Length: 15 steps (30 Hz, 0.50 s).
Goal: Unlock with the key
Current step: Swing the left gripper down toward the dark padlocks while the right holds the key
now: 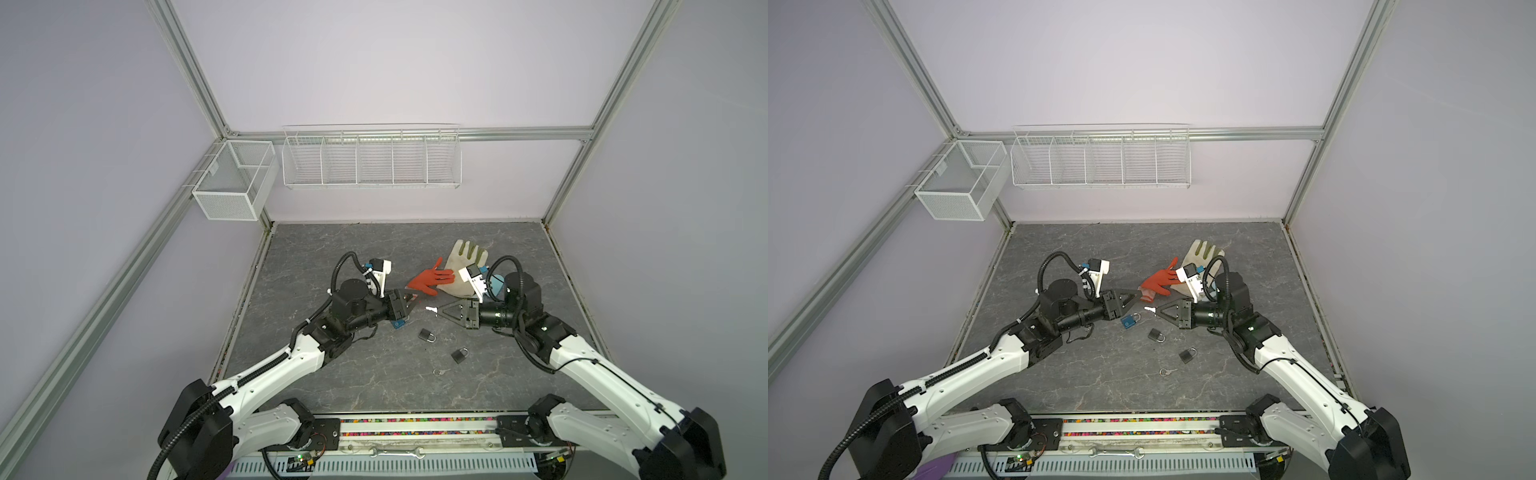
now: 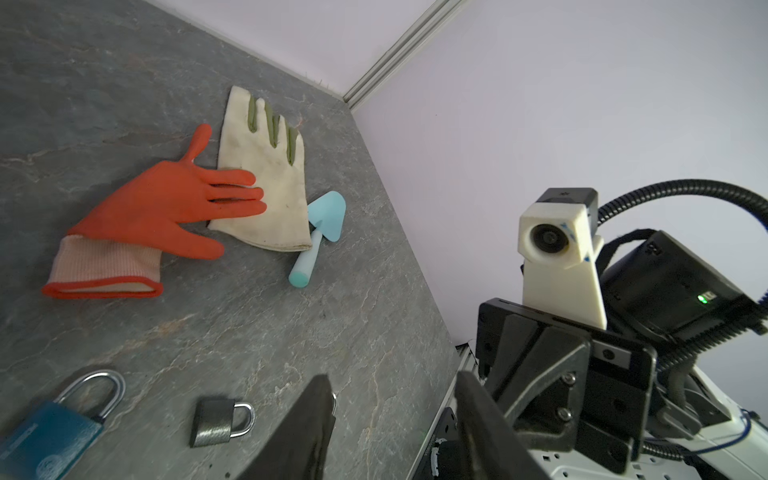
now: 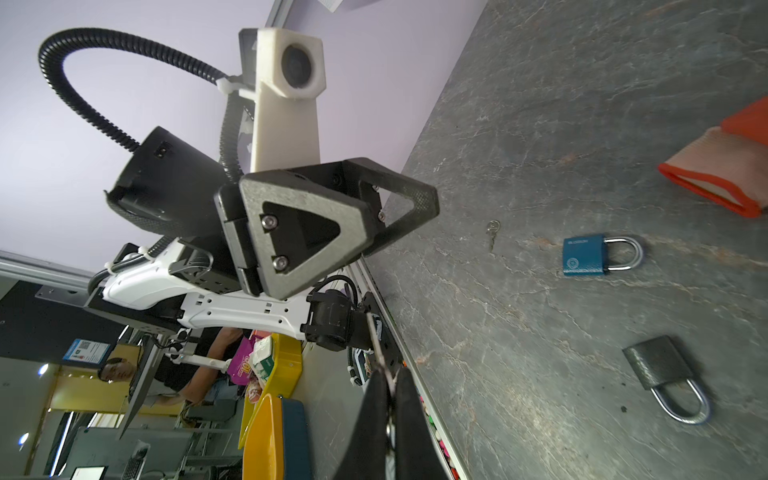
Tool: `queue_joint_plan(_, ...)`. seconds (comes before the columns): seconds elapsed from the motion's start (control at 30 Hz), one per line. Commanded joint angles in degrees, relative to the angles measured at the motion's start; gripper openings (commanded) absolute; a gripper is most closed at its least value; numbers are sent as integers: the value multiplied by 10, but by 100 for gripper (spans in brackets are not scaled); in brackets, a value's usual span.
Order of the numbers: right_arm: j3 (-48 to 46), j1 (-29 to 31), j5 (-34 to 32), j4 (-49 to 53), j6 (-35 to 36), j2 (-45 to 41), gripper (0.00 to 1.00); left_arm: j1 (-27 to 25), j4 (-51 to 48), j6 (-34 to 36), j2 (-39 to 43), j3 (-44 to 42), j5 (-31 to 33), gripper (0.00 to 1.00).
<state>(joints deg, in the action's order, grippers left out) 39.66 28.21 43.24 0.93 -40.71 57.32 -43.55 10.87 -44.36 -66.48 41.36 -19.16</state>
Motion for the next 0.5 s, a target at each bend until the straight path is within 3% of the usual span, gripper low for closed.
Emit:
queue_joint_plan(0.0,-19,-20,-18,72,0,-26,6,1,-65,39,-21,28,25,53)
queue_joint_plan(0.33,-23,-66,-81,261,24,-89,6,-32,-121,148,-159,102,-2,60)
queue_joint_plan(0.47,-10,-70,-155,343,35,-110,6,-43,-158,191,-238,150,-17,61)
